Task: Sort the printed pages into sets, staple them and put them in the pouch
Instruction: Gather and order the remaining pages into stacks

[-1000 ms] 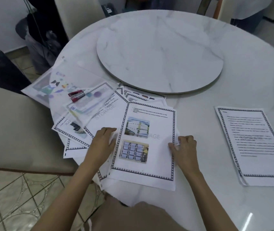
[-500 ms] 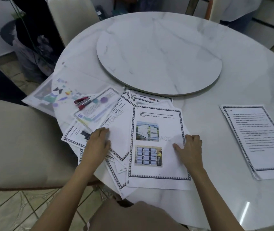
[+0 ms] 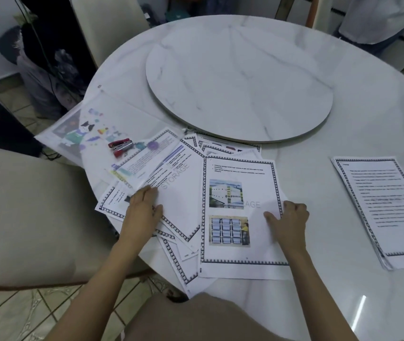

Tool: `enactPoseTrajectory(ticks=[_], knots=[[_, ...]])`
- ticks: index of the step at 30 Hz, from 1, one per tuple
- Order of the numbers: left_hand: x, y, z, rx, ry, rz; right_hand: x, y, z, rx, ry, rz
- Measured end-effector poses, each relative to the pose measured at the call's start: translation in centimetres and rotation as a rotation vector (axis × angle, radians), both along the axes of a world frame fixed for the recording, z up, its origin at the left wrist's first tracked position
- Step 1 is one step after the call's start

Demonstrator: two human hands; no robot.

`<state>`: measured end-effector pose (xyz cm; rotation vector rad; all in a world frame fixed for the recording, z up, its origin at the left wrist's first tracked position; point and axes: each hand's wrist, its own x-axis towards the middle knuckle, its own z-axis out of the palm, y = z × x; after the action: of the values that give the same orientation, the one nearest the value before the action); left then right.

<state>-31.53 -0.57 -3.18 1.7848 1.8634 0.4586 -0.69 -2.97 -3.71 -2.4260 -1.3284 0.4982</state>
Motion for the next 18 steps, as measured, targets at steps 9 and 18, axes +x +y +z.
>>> enactPoseTrajectory(ticks=[9, 18], knots=[[6.0, -1.5, 0.8, -0.065, -0.219, -0.060, 0.4, 0.4, 0.0, 0.016, 0.088, -0.055], [10.3, -2.6, 2.0, -0.147, -0.350, 0.067, 1.9, 0.5, 0.5, 0.034, 0.278, -0.058]])
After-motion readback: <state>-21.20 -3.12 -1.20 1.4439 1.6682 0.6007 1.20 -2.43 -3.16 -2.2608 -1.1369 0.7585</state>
